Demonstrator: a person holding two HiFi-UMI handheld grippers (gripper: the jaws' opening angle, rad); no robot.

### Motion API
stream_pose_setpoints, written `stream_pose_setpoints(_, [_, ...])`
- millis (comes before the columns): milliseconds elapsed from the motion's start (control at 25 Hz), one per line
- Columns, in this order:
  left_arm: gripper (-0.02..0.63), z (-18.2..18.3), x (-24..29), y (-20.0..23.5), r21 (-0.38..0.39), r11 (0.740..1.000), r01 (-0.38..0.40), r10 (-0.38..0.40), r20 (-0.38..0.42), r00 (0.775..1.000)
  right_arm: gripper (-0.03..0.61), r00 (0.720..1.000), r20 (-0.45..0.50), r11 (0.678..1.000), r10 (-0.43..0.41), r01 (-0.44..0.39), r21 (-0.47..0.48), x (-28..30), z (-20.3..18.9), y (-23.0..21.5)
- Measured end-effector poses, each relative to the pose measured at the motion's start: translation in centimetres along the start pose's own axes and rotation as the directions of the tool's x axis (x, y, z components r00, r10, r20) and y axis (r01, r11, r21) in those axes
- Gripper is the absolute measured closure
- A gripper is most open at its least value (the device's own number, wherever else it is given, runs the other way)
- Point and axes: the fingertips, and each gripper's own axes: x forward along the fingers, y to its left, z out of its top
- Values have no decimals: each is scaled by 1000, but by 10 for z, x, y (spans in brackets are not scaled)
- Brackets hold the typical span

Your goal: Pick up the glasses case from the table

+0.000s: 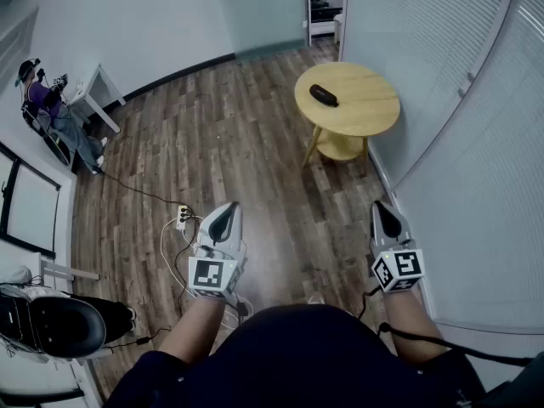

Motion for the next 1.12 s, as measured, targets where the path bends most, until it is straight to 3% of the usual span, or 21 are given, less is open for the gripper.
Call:
stream_pose_setpoints(280, [611,8,26,-26,14,999,35,-35,-11,999,571,999,17,998,-45,44,43,-3,8,-34])
stream_pose_setpoints(640, [611,0,69,-40,8,1000,-12,12,3,1000,571,998,-2,998,-62,62,10,4,-8,-70])
stream_pose_setpoints(800, [611,-2,86,-57,7,999,33,-33,-7,999,571,997,-6,996,-82,82,35,11,-9,-85])
stream_pose_setpoints(1120, [611,-20,139,-50,-22,995,101,-101,4,995,571,995,29,995,-97,96,36,54,0,-101])
